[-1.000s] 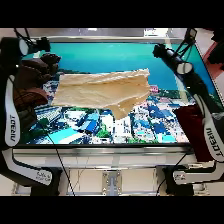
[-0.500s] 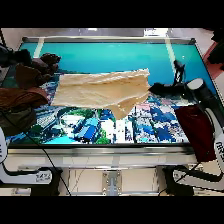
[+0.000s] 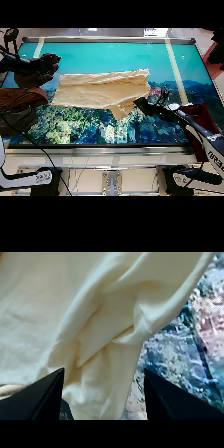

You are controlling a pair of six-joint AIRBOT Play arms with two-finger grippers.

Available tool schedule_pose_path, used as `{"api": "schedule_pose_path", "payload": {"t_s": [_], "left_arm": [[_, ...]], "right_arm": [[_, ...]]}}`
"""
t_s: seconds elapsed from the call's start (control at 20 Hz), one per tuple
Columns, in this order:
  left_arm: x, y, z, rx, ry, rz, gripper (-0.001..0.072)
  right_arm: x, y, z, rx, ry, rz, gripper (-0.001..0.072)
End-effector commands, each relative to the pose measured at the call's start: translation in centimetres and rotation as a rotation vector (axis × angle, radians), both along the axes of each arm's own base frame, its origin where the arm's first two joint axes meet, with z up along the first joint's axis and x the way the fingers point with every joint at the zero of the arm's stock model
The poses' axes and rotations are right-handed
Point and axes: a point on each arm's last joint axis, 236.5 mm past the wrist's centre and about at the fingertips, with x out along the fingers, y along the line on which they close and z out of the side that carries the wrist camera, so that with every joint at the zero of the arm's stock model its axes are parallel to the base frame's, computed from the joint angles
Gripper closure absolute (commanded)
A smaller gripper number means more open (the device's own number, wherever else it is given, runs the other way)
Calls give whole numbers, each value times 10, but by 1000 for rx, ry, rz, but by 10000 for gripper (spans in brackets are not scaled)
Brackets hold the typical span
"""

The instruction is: Fold the shirts.

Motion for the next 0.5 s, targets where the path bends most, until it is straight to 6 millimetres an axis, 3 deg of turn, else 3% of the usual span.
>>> {"api": "schedule_pose_path", "payload": {"t_s": [0.0, 0.25, 0.35, 0.4, 0.45], "left_arm": [[0, -11, 2, -36, -7, -33, 11], [0, -11, 2, -35, -7, -33, 11], [0, -11, 2, -26, -11, -44, 11], [0, -11, 2, -21, -13, -50, 11], [0, -11, 2, -19, -14, -52, 11]], "right_arm": [[9, -7, -12, -14, 6, -127, 172], [17, -24, -31, -38, 33, -226, 179], [21, -33, -31, -59, 18, -259, 436], [23, -37, -30, -68, 12, -271, 522], [25, -40, -30, -76, 5, -282, 549]]}}
